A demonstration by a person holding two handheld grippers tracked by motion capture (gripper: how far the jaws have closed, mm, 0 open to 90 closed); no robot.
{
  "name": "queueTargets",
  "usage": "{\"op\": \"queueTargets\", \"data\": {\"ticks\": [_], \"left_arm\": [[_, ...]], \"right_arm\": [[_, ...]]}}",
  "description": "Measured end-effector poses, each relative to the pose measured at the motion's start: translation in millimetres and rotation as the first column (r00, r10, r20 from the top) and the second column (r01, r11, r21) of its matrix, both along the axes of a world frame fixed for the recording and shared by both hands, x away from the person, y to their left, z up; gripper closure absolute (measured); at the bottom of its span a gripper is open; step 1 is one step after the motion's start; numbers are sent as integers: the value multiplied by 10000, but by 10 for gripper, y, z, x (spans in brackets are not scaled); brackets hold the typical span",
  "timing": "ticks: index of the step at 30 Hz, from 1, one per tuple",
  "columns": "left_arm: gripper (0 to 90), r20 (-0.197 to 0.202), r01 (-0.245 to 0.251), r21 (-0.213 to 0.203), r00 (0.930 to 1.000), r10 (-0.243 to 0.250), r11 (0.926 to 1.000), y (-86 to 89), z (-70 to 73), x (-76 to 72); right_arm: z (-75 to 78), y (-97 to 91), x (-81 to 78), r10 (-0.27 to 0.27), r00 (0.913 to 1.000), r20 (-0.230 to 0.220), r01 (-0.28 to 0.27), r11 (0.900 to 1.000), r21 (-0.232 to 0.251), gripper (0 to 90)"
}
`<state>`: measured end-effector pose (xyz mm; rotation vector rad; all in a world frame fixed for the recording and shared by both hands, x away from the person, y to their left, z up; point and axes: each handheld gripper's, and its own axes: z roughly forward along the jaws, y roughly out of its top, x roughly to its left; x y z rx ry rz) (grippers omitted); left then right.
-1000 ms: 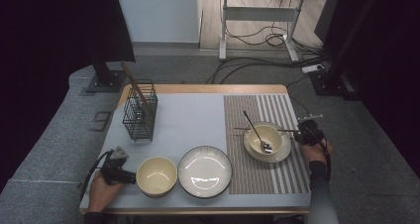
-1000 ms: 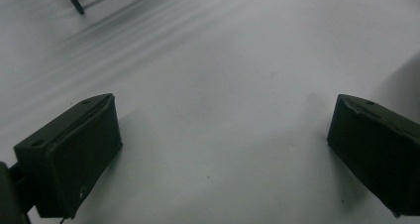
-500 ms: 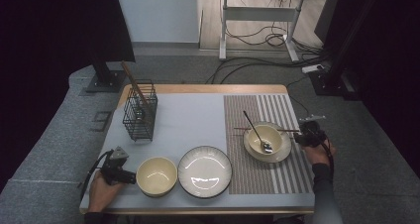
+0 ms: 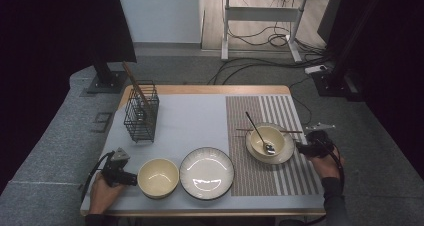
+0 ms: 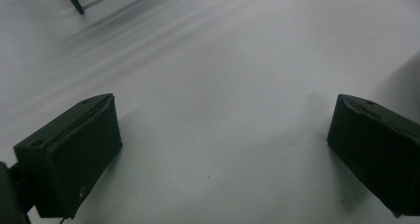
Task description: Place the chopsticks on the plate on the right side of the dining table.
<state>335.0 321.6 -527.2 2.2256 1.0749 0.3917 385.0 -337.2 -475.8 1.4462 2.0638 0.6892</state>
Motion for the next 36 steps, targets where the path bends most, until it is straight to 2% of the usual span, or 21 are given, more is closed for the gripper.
{"op": "queueTargets", "data": {"ticks": [4, 12, 18, 25, 36], "left_arm": [[0, 2, -2, -1, 10000, 2, 10000, 0, 0, 0], [0, 7, -4, -5, 10000, 4, 10000, -1, -1, -1], [0, 10, -11, -9, 10000, 11, 10000, -1, -1, -1], [0, 14, -11, -6, 10000, 11, 10000, -2, -1, -2], [0, 18, -11, -4, 10000, 11, 10000, -2, -1, -2]], "right_arm": [[24, 42, -154, 288, 9996, 78, -289, 9994, 178, 346], [54, 131, -394, 852, 9960, 264, -858, 9961, 222, 271], [60, 198, -539, 974, 9944, 412, -984, 9948, 254, 231], [68, 301, -780, 1210, 9910, 576, -1230, 9919, 325, 172], [43, 424, -1007, 1595, 9850, 656, -1631, 9852, 529, 133]]}}
